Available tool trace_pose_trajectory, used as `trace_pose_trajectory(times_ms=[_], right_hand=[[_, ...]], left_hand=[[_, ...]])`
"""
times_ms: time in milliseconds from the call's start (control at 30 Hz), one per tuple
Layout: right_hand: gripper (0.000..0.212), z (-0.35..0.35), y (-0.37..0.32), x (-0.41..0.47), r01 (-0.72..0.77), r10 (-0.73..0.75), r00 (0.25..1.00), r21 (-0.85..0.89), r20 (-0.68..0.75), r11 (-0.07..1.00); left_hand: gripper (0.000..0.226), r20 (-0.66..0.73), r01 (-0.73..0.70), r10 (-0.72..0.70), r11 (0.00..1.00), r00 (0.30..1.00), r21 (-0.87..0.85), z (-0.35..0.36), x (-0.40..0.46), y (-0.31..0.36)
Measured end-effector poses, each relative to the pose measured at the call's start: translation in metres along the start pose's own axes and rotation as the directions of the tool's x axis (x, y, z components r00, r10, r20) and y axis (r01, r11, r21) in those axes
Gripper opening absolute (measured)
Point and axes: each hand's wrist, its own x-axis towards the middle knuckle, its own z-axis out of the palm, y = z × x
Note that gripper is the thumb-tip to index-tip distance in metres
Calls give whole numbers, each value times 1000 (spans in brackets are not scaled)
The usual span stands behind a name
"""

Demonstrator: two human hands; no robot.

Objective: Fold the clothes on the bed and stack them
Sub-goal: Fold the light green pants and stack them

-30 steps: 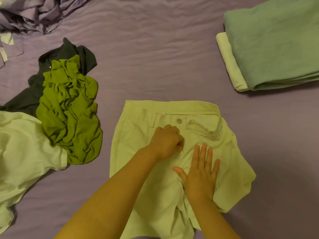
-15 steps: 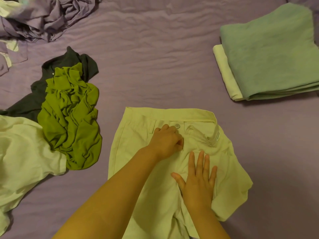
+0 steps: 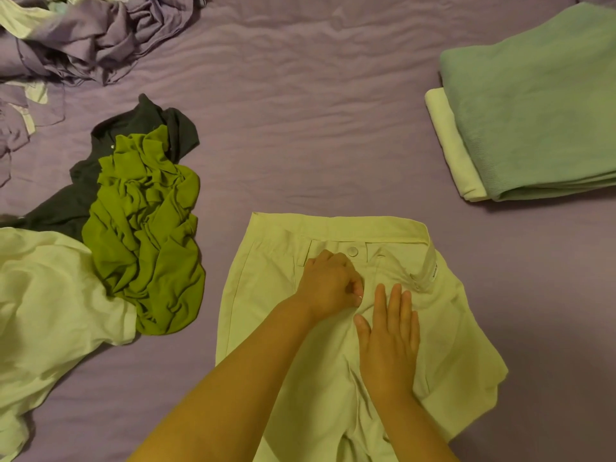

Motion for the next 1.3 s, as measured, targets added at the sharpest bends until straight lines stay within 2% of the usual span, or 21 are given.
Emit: trace_pose_trajectory(times_ms=[333,567,700,833,967,1133,1167,1267,1300], right_hand=[[63,7,1,-1,6,-6,1000,-13,1,1000],[60,9,1,-2,13,-13,1000,-17,-21,1000],[59,10,2,-3,27,-27,1000,-22,-9,999],[57,9,3,-3,46,-46,999,-14,8,999],[57,7,3,-3,68,-68,997,-18,27,998],[56,4,2,-2,70,-70,997,-15,33,997],[56,3,2,-2,65,-65,997,-11,37,998],[55,3,3,-4,67,-64,996,-42,65,997],[55,2,2,-3,67,-62,995,-56,77,996]], left_hand=[[6,-123,70,-104,964,987,-256,6,7,-2],[7,-131,160,-210,935,969,-315,7,16,0],[6,-129,224,-271,930,954,-291,6,21,4],[7,-176,227,-296,916,939,-331,4,24,3],[7,-208,230,-350,866,913,-445,1,34,1],[6,-211,263,-366,880,906,-395,1,38,1],[5,-226,259,-378,868,898,-423,1,39,3],[19,-278,236,-496,743,823,-627,-30,52,-7],[20,-291,225,-484,755,825,-616,-47,59,-15]])
